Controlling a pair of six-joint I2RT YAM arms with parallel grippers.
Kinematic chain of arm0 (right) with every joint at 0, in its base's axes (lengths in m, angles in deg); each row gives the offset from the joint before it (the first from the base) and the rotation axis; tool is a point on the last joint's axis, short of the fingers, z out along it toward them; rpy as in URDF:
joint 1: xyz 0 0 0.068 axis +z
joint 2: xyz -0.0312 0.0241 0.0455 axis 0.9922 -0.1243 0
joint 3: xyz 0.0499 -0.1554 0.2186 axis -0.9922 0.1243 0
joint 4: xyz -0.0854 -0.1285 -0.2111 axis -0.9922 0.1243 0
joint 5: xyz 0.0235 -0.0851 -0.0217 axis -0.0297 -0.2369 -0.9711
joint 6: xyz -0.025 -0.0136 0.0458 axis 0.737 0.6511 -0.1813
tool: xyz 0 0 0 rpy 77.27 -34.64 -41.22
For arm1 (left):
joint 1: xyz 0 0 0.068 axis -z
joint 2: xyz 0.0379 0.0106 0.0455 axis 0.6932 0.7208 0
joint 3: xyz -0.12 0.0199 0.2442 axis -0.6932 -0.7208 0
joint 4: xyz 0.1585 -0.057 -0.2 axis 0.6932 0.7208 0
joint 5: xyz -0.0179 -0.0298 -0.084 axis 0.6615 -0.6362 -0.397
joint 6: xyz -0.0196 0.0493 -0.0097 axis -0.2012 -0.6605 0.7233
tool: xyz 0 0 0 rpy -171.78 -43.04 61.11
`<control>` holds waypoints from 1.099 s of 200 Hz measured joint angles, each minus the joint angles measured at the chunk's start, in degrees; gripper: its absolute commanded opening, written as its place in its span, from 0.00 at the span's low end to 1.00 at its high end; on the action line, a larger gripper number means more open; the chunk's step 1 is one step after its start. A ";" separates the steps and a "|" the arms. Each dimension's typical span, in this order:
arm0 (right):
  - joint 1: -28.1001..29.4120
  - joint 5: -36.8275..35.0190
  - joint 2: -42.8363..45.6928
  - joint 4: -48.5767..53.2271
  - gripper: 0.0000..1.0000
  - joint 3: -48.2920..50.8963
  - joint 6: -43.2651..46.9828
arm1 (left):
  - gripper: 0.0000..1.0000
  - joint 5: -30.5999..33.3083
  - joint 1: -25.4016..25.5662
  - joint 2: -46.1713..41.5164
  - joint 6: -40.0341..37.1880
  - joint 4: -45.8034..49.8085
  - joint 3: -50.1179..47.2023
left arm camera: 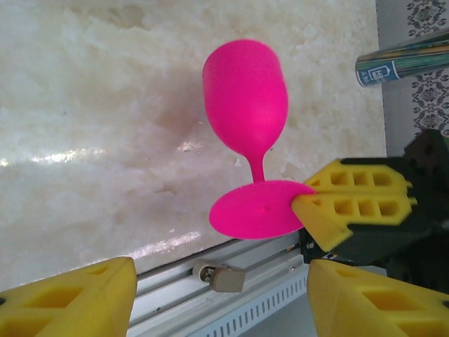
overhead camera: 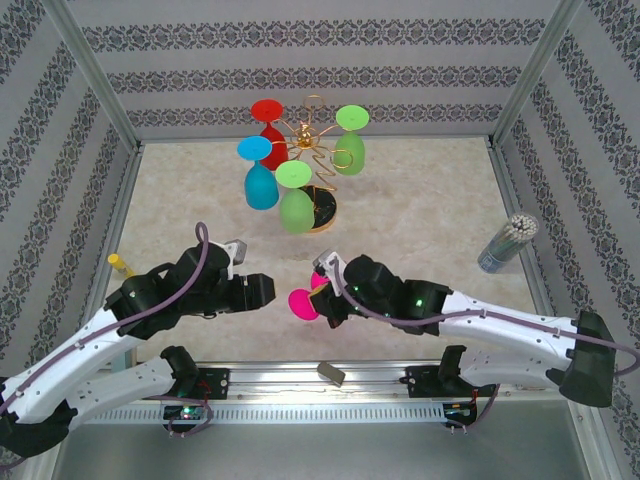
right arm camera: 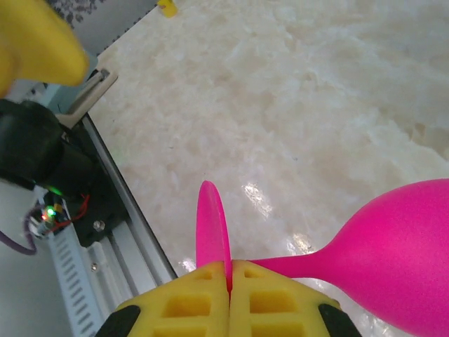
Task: Take the wine glass off the wine glass rack
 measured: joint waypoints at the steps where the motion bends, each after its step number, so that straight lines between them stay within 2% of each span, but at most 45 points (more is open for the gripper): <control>1: 0.28 -0.28 0.00 -0.11 0.00 0.02 0.22 | 0.66 -0.04 0.00 -0.04 0.13 0.02 -0.11; 58: 11.93 -17.94 -0.46 -3.58 0.00 1.03 9.33 | 0.66 -4.11 0.00 -1.09 6.47 -0.09 -3.08; 105: 15.96 -29.14 -4.24 -5.75 0.00 1.33 12.44 | 0.66 -8.79 0.00 1.51 9.73 -2.10 -3.26; 158: 19.08 -37.05 -7.32 -6.91 0.00 1.33 14.12 | 0.64 -12.04 0.00 4.11 12.70 -6.95 -3.61; 220: 20.98 -41.94 -7.63 -9.49 0.00 1.33 16.22 | 0.58 -12.92 0.00 6.05 15.65 -12.20 -5.49</control>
